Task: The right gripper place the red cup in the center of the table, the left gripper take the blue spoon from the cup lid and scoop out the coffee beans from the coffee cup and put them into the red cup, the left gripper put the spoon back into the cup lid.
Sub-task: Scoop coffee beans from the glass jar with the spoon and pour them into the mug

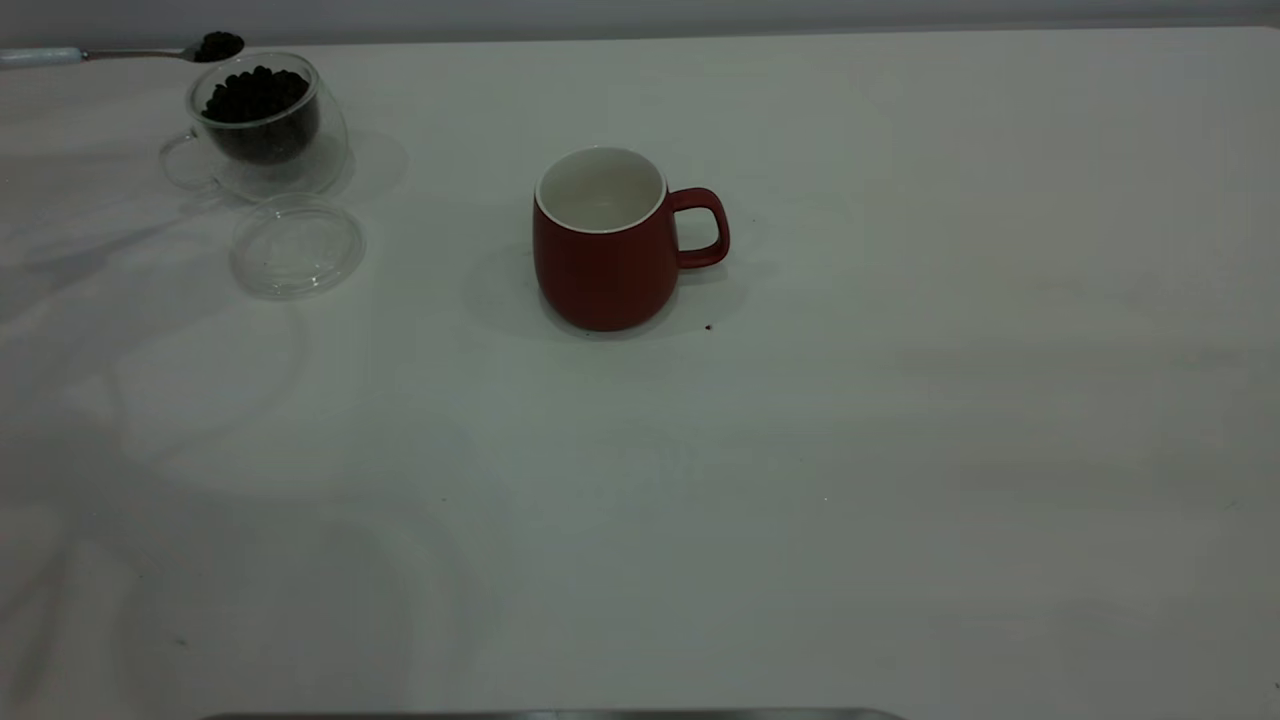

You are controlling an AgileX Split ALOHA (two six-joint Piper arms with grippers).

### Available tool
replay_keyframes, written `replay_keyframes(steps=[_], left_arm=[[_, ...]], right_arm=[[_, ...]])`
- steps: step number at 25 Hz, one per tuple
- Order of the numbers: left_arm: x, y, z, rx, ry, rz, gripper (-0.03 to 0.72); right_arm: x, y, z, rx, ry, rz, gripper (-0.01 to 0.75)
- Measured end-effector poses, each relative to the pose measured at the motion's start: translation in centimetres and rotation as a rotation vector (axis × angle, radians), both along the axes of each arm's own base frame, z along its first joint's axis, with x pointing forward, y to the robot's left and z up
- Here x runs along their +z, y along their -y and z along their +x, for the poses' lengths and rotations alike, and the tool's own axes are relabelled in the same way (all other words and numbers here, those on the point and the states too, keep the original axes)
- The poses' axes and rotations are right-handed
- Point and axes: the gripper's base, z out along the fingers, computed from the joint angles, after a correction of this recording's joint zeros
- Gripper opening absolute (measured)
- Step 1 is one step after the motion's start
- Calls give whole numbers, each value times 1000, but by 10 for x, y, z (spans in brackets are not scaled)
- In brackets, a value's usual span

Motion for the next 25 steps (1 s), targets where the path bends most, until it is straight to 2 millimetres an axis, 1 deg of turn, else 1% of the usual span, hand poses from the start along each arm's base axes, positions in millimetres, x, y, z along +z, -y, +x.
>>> replay_keyframes(steps=[4,7,10,20,25], left_arm=[[0,0,0,5,-13,-9,123],[0,6,3,-8,-18,-13,123],[0,18,7,-43,-21,-11,123],[-2,70,20,-204,-35,9,123],[-2,88,23,-250,-37,11,123]], right_arm=[[0,0,0,0,0,0,243],[0,0,0,0,0,0,243],[0,0,0,0,0,0,243],[0,0,0,0,0,0,243],[0,0,0,0,0,0,243]])
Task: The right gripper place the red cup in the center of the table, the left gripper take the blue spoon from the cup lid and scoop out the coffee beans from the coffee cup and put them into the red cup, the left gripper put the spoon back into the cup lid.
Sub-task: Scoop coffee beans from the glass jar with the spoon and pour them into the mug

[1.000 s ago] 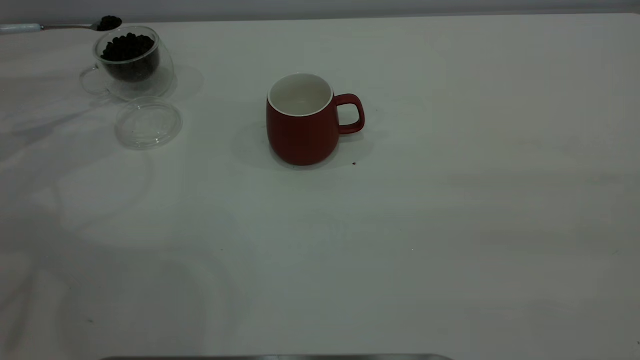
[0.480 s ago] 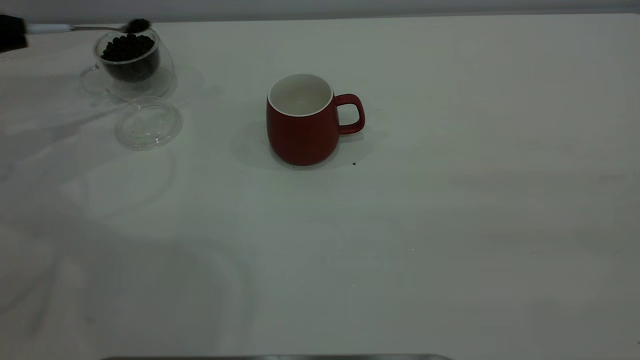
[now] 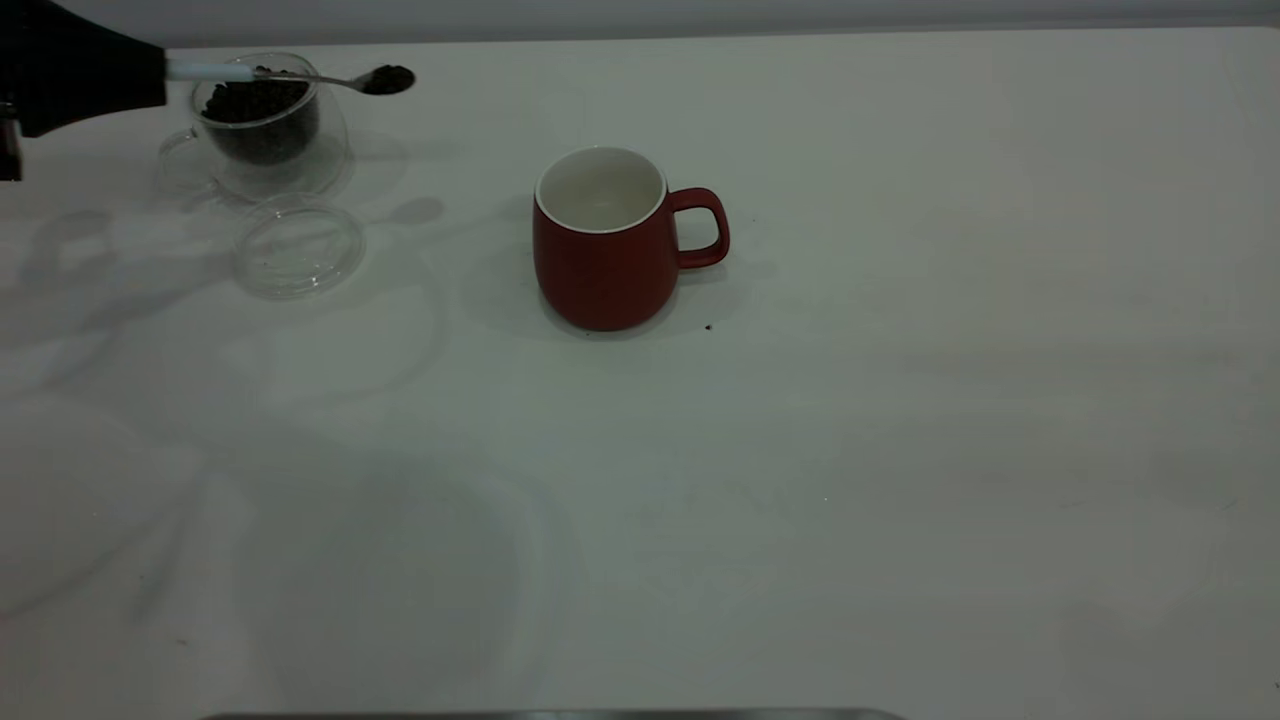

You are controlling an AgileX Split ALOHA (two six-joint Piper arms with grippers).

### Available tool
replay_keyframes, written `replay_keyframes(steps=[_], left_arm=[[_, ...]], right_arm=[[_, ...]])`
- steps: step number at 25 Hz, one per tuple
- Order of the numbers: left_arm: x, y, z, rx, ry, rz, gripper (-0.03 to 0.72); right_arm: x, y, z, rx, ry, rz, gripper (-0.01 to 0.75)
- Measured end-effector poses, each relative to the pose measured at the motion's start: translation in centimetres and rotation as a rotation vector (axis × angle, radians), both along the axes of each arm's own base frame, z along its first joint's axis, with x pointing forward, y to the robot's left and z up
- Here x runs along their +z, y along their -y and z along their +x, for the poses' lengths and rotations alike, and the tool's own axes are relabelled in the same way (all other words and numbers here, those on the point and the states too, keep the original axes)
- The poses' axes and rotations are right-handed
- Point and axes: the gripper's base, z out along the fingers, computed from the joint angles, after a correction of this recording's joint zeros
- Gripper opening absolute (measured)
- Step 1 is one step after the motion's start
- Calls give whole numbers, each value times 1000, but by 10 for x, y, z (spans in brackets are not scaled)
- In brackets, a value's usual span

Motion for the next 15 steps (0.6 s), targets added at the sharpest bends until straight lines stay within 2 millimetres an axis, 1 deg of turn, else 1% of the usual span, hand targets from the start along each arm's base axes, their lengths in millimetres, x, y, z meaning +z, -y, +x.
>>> replay_keyframes(steps=[6,15], left_arm=[[0,20,3,-52,-1,2,123],[-1,59,6,-161,-4,11,123]], right_arm=[[0,0,0,0,0,0,243],[0,0,0,0,0,0,243]])
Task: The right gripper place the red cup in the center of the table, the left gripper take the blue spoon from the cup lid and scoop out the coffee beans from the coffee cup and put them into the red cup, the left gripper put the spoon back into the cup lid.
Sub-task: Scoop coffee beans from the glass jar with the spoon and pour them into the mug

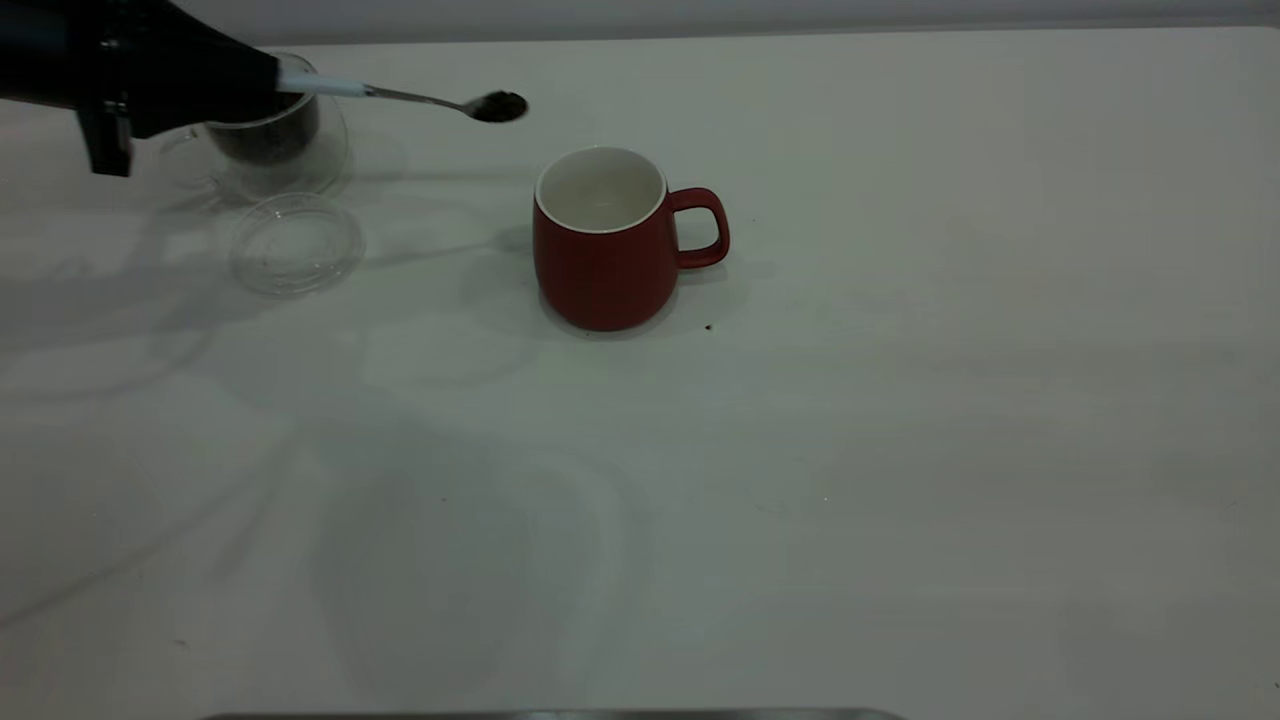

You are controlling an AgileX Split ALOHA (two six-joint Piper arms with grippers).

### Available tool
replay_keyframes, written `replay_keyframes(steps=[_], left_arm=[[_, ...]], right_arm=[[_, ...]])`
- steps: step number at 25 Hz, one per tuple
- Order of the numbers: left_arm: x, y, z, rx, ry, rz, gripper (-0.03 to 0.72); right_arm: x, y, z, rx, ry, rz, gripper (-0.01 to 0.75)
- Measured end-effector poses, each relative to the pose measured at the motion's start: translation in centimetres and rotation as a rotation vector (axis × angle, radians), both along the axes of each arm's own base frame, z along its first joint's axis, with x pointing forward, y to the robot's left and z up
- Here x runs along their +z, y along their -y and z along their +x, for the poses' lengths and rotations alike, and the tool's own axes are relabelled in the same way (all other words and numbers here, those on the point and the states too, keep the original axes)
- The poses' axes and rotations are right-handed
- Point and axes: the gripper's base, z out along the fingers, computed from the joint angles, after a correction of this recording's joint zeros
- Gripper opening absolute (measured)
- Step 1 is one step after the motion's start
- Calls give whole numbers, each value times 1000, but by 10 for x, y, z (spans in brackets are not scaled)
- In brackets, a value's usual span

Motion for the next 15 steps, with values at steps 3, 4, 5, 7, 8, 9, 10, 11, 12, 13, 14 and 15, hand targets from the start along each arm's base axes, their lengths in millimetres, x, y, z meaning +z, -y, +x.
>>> replay_keyframes(steps=[3,4,5,7,8,9,10,11,12,13,14,15], left_arm=[[0,10,0,-31,-1,4,123],[0,13,0,-39,-1,4,123],[0,17,0,-47,-1,4,123],[0,22,0,-62,-1,5,123],[0,25,0,-69,-1,5,123],[0,28,0,-75,-1,5,123],[-1,30,0,-82,-1,6,123],[-1,33,-1,-89,-1,6,123],[-1,36,-1,-97,-1,7,123],[-1,38,-1,-106,-1,9,123],[-1,41,-1,-116,5,10,123],[-1,44,-1,-126,14,12,123]], right_arm=[[0,0,0,0,0,0,243],[0,0,0,0,0,0,243],[0,0,0,0,0,0,243],[0,0,0,0,0,0,243],[0,0,0,0,0,0,243],[0,0,0,0,0,0,243],[0,0,0,0,0,0,242],[0,0,0,0,0,0,242],[0,0,0,0,0,0,242],[0,0,0,0,0,0,242],[0,0,0,0,0,0,242],[0,0,0,0,0,0,242]])
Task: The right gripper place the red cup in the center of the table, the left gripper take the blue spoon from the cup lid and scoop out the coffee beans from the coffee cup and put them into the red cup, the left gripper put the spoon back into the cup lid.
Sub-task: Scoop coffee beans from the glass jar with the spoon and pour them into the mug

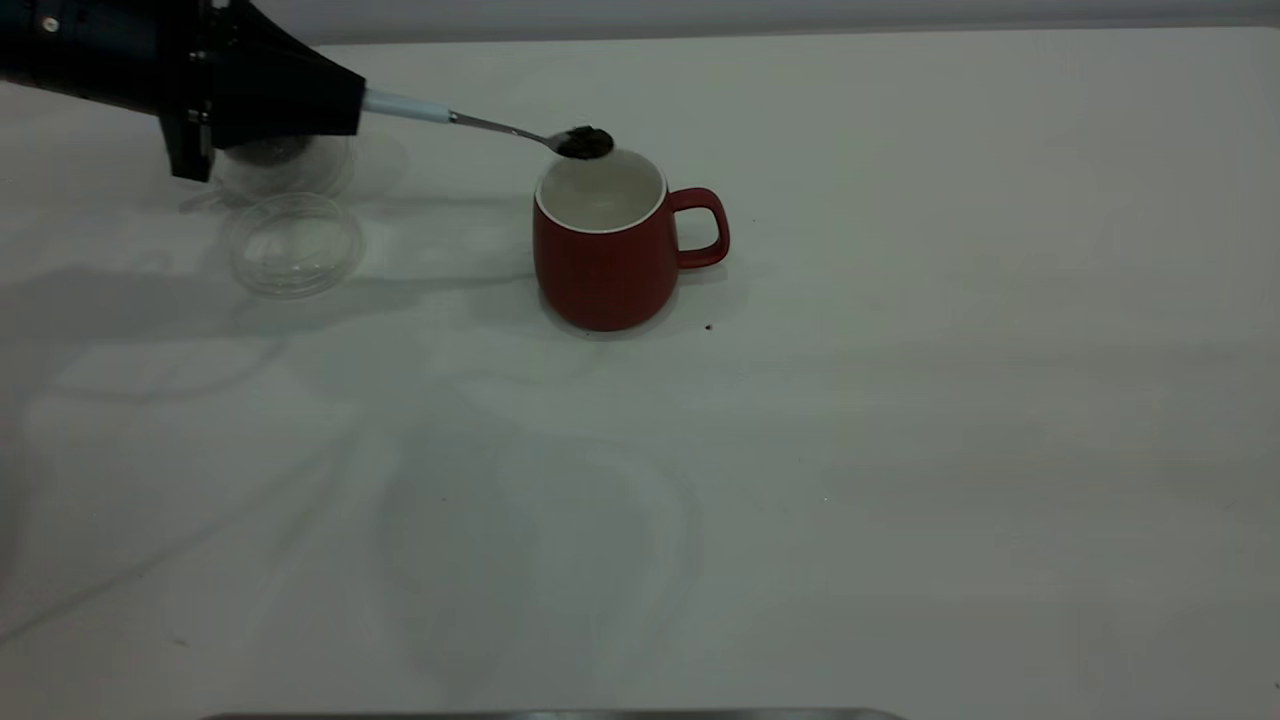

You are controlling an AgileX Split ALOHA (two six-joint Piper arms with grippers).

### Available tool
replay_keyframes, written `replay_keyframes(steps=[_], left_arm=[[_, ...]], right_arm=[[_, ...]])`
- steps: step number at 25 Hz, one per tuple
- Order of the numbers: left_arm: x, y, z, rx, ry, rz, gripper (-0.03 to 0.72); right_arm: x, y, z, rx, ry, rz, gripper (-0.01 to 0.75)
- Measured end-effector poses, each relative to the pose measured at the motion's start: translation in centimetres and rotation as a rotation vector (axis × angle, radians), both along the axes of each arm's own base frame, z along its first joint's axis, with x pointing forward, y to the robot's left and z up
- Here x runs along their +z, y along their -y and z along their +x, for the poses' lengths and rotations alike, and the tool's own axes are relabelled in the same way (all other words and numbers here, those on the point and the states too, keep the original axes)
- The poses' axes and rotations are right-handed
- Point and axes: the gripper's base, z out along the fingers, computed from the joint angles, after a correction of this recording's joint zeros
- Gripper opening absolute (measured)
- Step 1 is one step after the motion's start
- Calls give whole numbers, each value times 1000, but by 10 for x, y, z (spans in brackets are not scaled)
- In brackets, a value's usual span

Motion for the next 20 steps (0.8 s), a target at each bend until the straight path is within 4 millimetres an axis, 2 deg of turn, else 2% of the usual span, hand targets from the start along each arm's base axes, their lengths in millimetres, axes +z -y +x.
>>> replay_keyframes(steps=[12,20], left_arm=[[-6,3,0,-64,102,86,123],[-7,3,2,-110,247,116,123]], right_arm=[[0,0,0,0,0,0,242],[0,0,0,0,0,0,242]])
